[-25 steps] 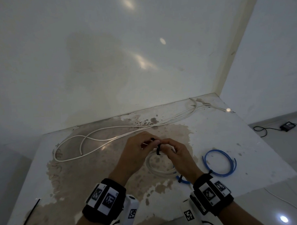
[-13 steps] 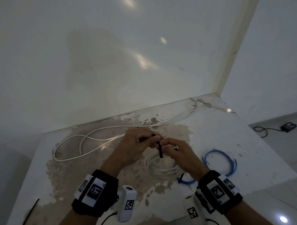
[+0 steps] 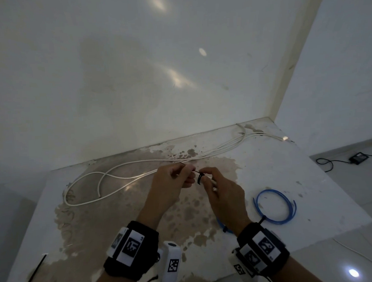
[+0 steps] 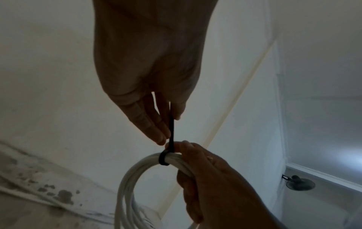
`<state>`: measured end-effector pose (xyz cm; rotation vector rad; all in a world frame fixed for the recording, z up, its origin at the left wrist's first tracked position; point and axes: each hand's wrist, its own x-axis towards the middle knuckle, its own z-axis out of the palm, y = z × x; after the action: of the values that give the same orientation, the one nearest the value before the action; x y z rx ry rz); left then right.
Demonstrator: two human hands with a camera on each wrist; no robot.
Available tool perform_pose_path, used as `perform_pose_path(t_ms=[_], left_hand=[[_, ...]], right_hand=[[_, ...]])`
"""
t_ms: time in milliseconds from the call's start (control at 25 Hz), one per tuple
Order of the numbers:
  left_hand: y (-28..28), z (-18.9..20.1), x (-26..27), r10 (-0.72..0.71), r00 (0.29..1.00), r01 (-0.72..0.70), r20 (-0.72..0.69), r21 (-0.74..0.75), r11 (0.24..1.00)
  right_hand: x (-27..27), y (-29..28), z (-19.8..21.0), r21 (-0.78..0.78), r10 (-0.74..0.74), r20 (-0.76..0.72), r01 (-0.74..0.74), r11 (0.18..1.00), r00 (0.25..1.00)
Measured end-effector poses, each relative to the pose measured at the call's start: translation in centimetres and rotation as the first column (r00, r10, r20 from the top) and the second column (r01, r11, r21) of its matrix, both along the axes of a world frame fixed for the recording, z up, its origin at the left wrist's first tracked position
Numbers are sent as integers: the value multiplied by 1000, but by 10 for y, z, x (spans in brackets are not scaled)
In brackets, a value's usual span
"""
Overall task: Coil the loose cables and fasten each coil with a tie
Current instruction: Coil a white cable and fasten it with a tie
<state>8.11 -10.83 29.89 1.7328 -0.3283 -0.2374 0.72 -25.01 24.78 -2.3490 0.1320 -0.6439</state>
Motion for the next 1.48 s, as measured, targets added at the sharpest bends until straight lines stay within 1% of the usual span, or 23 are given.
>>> perform_pose_path(t_ms=[40, 80, 240, 320, 440, 520, 640, 720, 800, 880, 960, 1040, 1120, 1200, 1240, 1280, 1320, 1360, 1440, 1480], left_hand=[[0, -5, -2, 9, 1000, -9, -16, 2, 1000], [1, -8, -4, 10, 999, -10, -35, -4, 1000], [5, -3, -2, -21, 996, 17, -87, -55, 998], [8, 0, -2, -21, 990, 7, -136, -108, 994], [12, 7, -1, -40, 965, -29, -260, -254, 967], [13, 10, 0, -62, 954, -31, -294, -302, 953], [15, 13, 2, -94, 956, 12, -279, -280, 960], [15, 15, 2, -101, 971, 58, -217, -194, 979], [14, 14, 2, -78, 995, 76, -56, -37, 996], [11, 11, 0, -61, 992, 52, 111, 77, 996], [8, 9, -4, -35, 977, 14, 209, 104, 995], [7, 6, -9, -10, 970, -13, 244, 92, 996], [9, 4, -12, -12, 973, -6, 230, 76, 997], [14, 3, -6, -10, 992, 9, 127, 12, 1000], [19, 0, -1, 4, 998, -2, 60, -25, 1000], [26, -7, 5, 26, 1000, -26, 4, -34, 999], [34, -19, 10, 49, 998, -49, -32, -1, 999], [43, -34, 12, 74, 997, -72, -37, 70, 995], [66, -78, 8, 106, 994, -99, -13, 257, 961], [78, -102, 0, 110, 994, -95, -26, 341, 935]], right_hand=[[1, 2, -4, -42, -13, -5, 13, 999, 1000], [2, 4, -8, -44, -14, -14, 14, 999, 1000], [5, 8, -14, 83, 54, -33, -51, 995, 998], [6, 10, -8, 198, 115, -47, -104, 975, 992], [7, 13, 4, 401, 219, -45, -183, 897, 975], [6, 17, 10, 477, 253, -19, -213, 853, 967], [8, 20, 13, 559, 258, 11, -220, 799, 966], [9, 20, 14, 585, 243, 9, -202, 785, 970], [12, 16, 11, 545, 224, -43, -164, 822, 974], [16, 11, 6, 465, 209, -106, -137, 875, 972], [20, 7, 4, 414, 191, -137, -119, 903, 972], [21, 7, 3, 389, 170, -136, -106, 915, 976], [21, 6, -1, 402, 182, -123, -119, 908, 976], [21, 2, -15, 370, 205, -122, -147, 917, 971], [20, 0, -27, 306, 207, -138, -157, 939, 969], [18, 0, -38, 205, 205, -163, -170, 964, 965], [15, 1, -49, 86, 205, -195, -191, 978, 959], [12, 5, -60, -19, 218, -224, -228, 974, 950], [7, 19, -88, -156, 306, -298, -362, 919, 904], [5, 27, -102, -220, 358, -344, -446, 868, 868]])
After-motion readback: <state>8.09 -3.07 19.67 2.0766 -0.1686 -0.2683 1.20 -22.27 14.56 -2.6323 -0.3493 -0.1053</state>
